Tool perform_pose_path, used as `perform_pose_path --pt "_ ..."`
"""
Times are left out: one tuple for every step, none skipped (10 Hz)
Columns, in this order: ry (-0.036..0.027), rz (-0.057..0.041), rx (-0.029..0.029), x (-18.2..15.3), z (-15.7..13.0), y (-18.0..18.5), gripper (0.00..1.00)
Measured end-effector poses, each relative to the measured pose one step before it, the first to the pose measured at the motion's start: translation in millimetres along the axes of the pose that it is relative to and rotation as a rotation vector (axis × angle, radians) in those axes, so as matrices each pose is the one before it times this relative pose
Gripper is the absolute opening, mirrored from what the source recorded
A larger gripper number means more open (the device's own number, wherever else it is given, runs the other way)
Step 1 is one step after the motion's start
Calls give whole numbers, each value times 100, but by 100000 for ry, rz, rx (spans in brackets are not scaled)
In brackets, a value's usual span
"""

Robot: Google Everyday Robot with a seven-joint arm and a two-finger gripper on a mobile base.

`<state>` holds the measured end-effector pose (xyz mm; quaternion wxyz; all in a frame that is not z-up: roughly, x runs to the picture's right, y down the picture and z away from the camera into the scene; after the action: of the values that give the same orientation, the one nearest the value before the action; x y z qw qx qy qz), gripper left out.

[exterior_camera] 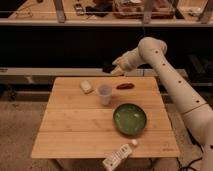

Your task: Place the eraser on the white sponge

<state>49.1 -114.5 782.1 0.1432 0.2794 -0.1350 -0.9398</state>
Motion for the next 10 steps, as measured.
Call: perform_pose_path --pt "489 -2652 -2267 898 361 104 0" --pt "251 -990 -797 364 141 22 0" --pt "-41 24 -12 -41 5 -2 0" --pt "-68 123 -96 -98 -93 19 0" --pt "-180 -237 126 -48 -8 -32 0" --pt "-113 -686 139 -14 0 5 0" --pt "473 -1913 -93 226 -9 182 0" --pt "2339 -5567 -182 1461 562 529 0" --pt "2974 -6721 -608 2160 1082 786 0" --pt "2487 -5460 -487 1850 1217 743 0"
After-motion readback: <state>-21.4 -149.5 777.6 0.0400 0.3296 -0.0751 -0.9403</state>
